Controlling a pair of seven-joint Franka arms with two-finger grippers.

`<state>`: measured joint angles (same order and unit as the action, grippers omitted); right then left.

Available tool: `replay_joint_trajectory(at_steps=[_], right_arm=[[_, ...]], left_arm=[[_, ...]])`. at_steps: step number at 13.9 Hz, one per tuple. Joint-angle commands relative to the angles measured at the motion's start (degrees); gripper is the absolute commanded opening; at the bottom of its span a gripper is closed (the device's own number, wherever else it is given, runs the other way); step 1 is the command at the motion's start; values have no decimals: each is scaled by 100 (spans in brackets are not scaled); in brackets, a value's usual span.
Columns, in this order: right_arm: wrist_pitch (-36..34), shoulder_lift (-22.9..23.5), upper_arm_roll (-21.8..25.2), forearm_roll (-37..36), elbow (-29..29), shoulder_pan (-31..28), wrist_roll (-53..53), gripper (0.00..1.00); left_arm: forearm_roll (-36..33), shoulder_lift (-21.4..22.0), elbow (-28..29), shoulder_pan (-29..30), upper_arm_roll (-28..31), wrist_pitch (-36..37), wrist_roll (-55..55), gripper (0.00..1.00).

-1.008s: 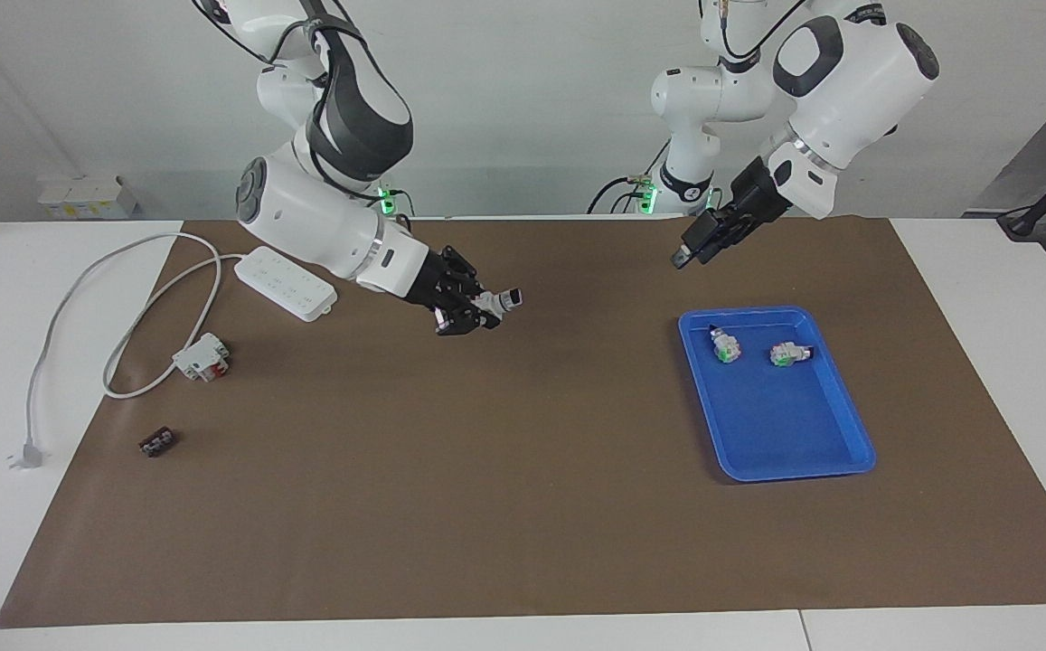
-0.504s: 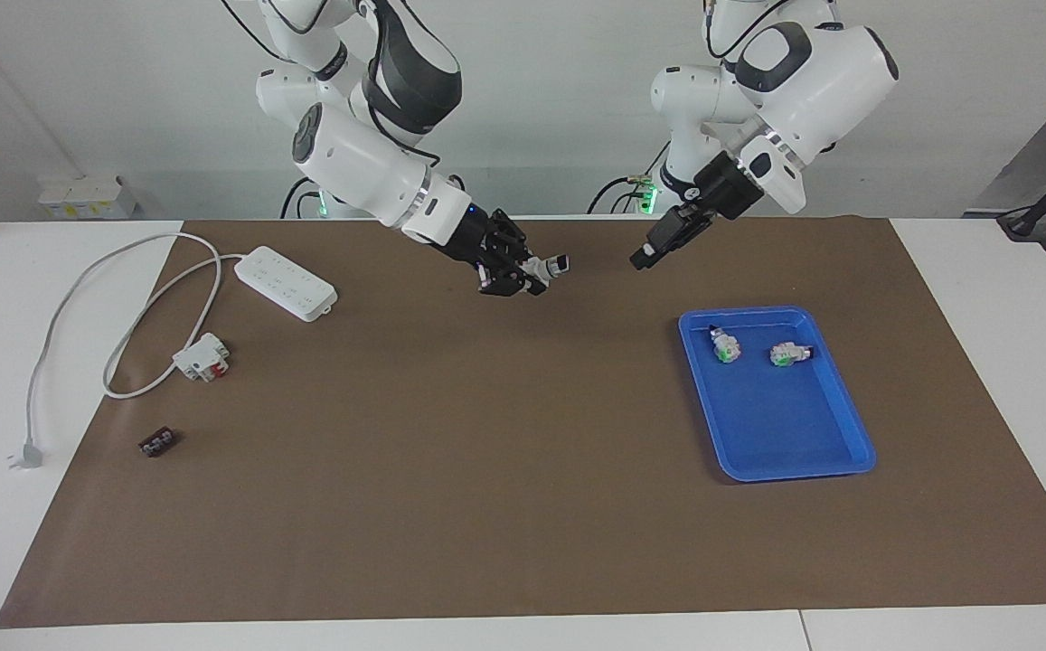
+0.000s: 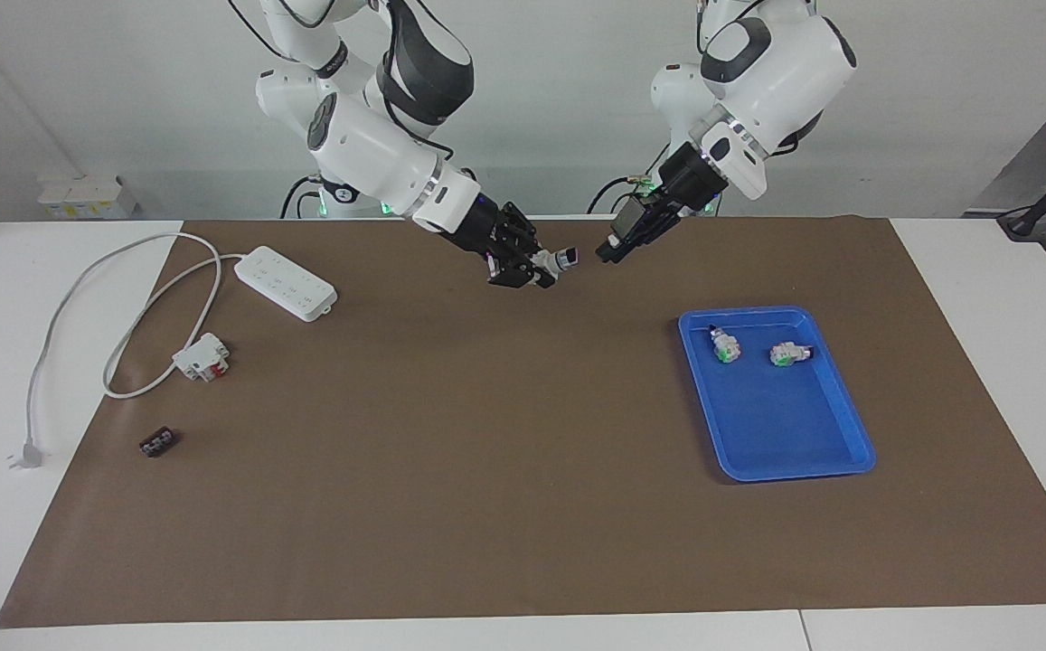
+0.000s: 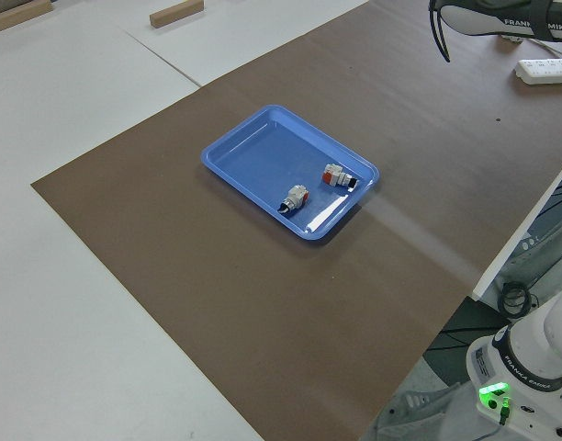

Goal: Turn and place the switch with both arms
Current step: 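Bring the left gripper to the switch held by the right gripper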

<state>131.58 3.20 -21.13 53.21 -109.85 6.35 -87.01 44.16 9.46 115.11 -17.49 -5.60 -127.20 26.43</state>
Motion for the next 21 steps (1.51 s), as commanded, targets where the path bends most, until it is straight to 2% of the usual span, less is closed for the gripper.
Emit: replay_joint_trajectory(at_steps=[1,6,21], right_arm=[[61,-188,-5,181,-195,-20,61,0],[70,-241,-5,181,-239,-20,79,0],[70,-320,-5,181,-353,-11,140,0]], left_arm=[[49,39,38,-79,59,-60,-514,40],[13,3,-50,-79,68,-68,-1112,38],[-13,-111,-156,-334,41,-235,-1474,34]])
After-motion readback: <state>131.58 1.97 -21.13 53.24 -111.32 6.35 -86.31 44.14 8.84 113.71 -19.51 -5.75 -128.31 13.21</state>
